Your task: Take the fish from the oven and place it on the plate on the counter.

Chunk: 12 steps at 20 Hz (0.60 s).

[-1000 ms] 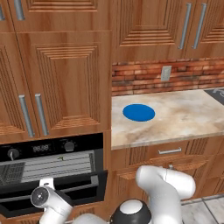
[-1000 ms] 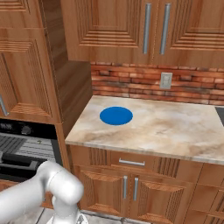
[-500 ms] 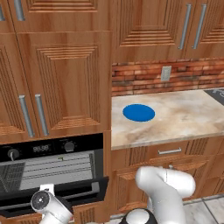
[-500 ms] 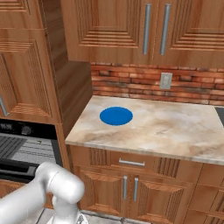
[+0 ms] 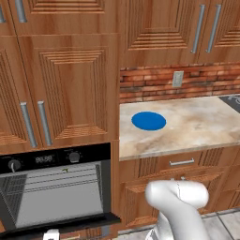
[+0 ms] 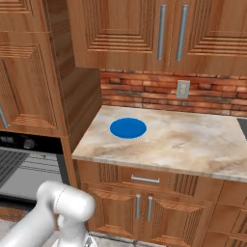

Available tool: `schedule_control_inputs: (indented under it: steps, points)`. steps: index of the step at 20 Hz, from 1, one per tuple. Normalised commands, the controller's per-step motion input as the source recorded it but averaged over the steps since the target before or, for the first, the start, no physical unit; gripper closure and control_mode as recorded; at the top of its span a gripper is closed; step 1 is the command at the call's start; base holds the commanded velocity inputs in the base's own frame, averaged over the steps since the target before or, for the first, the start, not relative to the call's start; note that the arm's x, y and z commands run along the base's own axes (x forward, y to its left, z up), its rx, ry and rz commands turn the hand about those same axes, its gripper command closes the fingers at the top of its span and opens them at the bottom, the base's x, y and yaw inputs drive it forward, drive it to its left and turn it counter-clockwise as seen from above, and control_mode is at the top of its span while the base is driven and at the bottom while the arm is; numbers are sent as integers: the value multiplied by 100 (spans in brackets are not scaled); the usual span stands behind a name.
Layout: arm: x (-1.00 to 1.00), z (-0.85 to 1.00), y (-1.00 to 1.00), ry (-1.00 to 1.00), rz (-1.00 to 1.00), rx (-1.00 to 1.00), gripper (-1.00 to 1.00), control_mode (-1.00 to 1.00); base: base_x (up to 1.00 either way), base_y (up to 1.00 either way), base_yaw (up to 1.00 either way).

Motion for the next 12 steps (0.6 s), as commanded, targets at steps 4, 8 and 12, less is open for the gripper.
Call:
schedule_control_inputs:
  steps: [4,8,12]
  points:
    - [-83,-95,-1,0,1,0,100,-100,0,0,0]
    - [-48,-56,0,0,0,0,100,-100,0,0,0]
    - [-38,3,0,0,2,0,100,-100,0,0,0]
